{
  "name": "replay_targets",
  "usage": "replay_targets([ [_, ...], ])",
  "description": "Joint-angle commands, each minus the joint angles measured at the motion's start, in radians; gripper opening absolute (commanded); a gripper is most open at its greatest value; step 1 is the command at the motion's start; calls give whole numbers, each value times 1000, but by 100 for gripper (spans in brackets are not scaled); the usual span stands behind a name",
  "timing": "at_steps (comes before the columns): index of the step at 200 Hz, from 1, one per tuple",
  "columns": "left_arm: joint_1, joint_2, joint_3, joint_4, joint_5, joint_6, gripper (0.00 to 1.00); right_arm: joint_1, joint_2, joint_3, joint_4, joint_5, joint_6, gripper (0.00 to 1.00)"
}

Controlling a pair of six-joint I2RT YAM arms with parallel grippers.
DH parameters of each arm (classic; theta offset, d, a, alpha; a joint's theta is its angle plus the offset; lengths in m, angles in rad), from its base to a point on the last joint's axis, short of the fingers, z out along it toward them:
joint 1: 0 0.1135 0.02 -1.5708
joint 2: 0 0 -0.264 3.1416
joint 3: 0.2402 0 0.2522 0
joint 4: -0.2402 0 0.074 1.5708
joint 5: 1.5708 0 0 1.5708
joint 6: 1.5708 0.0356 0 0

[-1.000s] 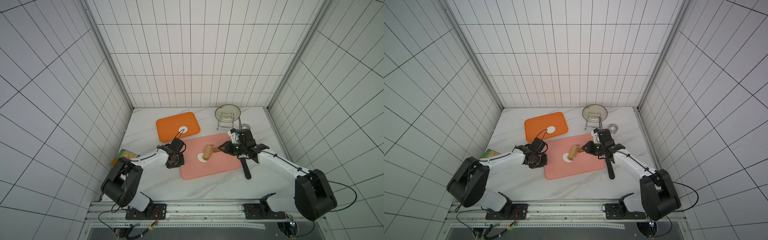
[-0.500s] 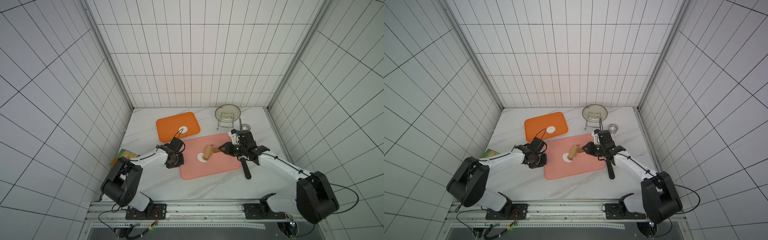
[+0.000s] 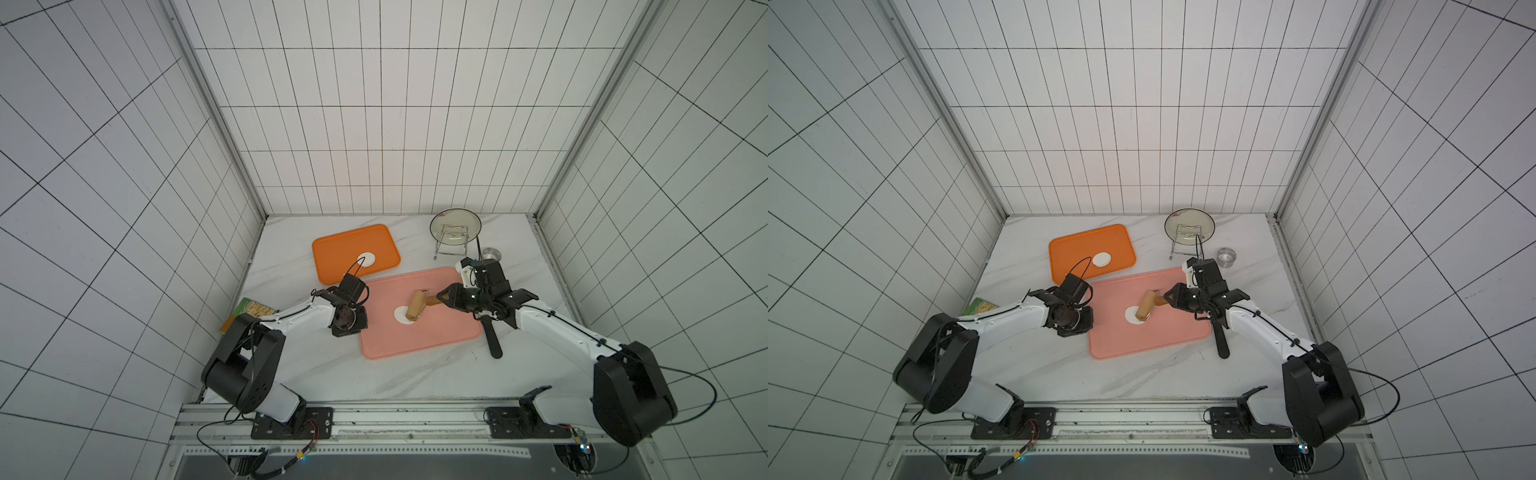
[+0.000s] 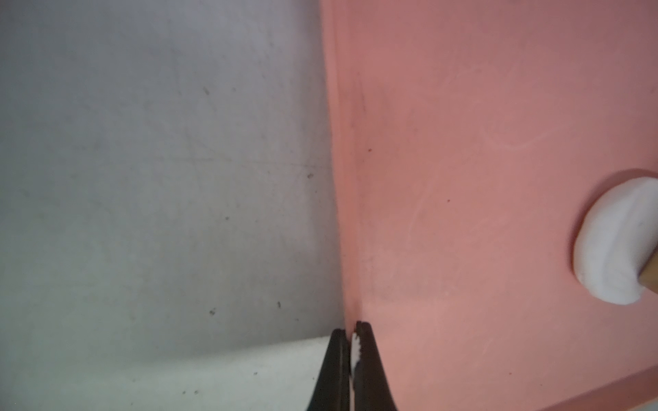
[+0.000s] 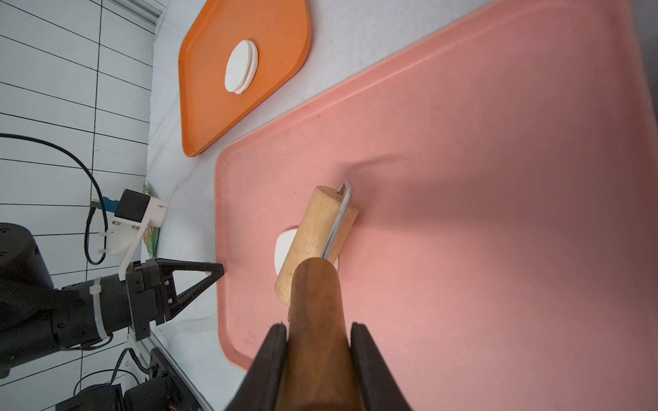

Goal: Roll out the dumpling wrappers from the dough
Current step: Flatten out the dough on the work surface.

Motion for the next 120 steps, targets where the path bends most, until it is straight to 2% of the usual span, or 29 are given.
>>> replay_targets([
  [1, 10, 6, -2, 50, -29, 12, 0, -67, 1, -111, -330, 253, -73, 0],
  [18, 10, 8, 3, 52, -28, 15, 0, -75, -38, -106, -333, 268, -85, 0],
  [54, -7, 24, 17, 47, -37, 20, 0, -26, -1, -38, -320, 227, -104, 0],
  [120, -28, 35, 33, 42, -51, 20, 0, 6, -120, 96, -308, -10, -163, 0],
])
